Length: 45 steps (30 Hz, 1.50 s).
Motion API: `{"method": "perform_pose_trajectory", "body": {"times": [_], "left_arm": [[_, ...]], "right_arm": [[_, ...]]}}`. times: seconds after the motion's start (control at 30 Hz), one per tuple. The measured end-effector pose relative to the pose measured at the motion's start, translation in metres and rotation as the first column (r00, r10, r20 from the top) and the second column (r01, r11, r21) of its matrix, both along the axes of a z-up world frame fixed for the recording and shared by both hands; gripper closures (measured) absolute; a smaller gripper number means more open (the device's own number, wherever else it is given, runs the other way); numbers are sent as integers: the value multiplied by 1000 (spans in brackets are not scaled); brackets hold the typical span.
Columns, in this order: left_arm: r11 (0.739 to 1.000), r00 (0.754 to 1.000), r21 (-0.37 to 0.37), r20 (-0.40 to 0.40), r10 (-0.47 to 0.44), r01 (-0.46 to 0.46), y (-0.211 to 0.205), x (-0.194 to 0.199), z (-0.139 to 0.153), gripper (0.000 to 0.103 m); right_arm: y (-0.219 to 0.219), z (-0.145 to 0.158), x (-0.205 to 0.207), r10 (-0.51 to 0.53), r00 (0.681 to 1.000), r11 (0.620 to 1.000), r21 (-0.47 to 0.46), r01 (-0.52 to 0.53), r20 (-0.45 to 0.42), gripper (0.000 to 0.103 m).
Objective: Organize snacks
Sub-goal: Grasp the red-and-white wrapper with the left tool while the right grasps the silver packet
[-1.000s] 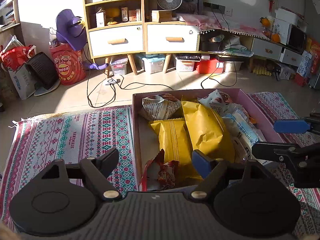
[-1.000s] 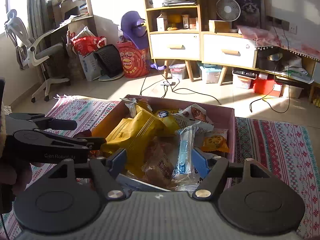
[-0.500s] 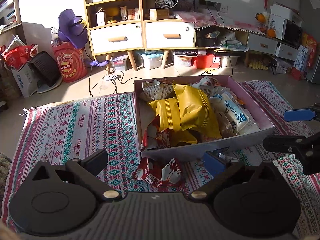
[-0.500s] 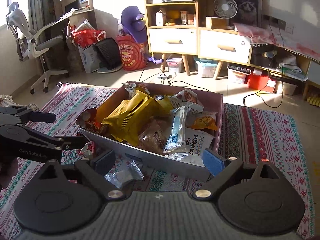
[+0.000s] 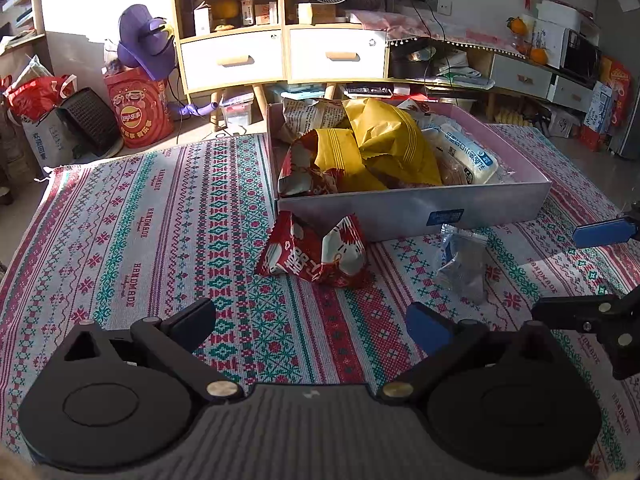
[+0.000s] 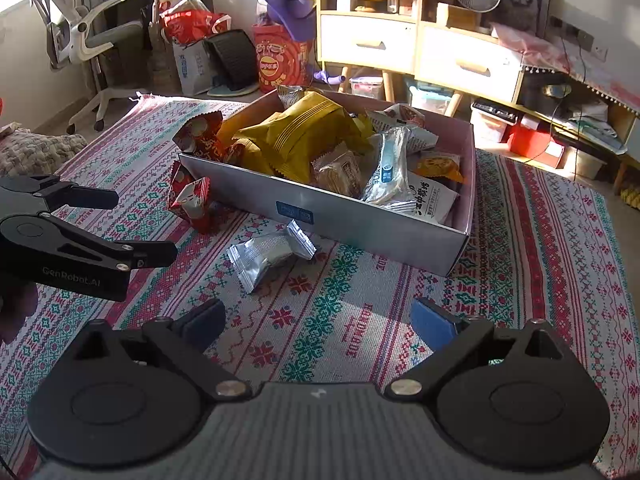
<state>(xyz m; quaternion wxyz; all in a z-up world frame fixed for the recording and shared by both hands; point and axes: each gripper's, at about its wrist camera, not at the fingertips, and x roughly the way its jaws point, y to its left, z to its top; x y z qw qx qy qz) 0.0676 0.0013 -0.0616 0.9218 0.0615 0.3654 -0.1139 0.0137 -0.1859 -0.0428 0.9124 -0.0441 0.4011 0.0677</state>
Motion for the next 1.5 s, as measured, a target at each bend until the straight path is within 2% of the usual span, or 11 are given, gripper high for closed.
{"method": "perform_pose_trajectory", "body": {"times": [0.43, 0.63, 0.73, 0.8, 0.9, 1.1, 1.27, 1.33, 1.5], "left_arm": [[1000, 999, -9, 44, -15, 16, -12, 22, -14, 0], [1000, 999, -15, 49, 15, -14, -14, 31, -15, 2], [1000, 999, -24, 50, 18, -17, -13, 32, -15, 10], [1000, 999, -24, 51, 18, -17, -13, 32, -13, 22], [1000, 999, -25, 37, -4, 5, -12, 33, -11, 34], [998, 998, 33, 28, -58, 57, -15, 25, -5, 46], [997, 998, 35, 0, -67, 67, -8, 19, -3, 51], [997, 998, 37, -12, -66, 67, -3, 17, -2, 60], [998, 997, 19, -43, -60, 60, 8, 14, -4, 61]], "right_arm": [[5, -18, 4, 2, 999, 1000, -22, -3, -36, 4], [8, -21, 8, 2, 999, 1000, -17, -3, -38, 2], [9, -21, 10, 3, 999, 1000, -16, -4, -35, 1], [10, -21, 11, 2, 999, 1000, -15, -2, -35, 1], [12, -21, 15, 1, 999, 1000, -15, -2, -33, 1], [17, -19, 19, 8, 999, 1000, -20, -9, -31, 1], [20, -19, 22, 6, 1000, 1000, -22, -7, -29, 1], [22, -20, 23, 5, 1000, 1000, -22, -6, -28, 1], [25, -20, 29, -3, 1000, 1000, -18, 3, -21, 2]]}}
